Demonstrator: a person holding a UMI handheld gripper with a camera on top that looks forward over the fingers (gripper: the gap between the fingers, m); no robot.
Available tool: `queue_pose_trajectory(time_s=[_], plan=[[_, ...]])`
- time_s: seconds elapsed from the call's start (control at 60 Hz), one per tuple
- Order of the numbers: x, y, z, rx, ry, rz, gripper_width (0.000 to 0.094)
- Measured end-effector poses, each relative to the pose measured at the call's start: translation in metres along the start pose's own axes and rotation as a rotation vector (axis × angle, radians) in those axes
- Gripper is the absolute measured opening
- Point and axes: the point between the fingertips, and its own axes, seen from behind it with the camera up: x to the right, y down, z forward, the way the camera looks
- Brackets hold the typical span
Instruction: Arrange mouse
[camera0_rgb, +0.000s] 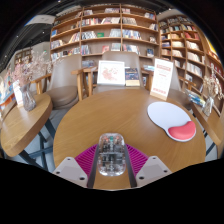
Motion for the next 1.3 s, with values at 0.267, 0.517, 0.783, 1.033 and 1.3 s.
queue_pose_trajectory(time_s=[0.267,0.517,0.783,1.033,1.3], plan=[[0.008,-0.028,-0.014,-0.007,-0.028,-0.01,0.0435],[0.102,-0.139,-0.016,0.112,0.019,-0.017,0.0438],[0.238,-0.14,0.067,0.057,0.134,-0.02,0.0437],[0.27,-0.096,0.117,-0.012,0.09,0.028,0.0438],[0.274,-0.096,0.106,-0.005,0.09,0.047,0.0832]])
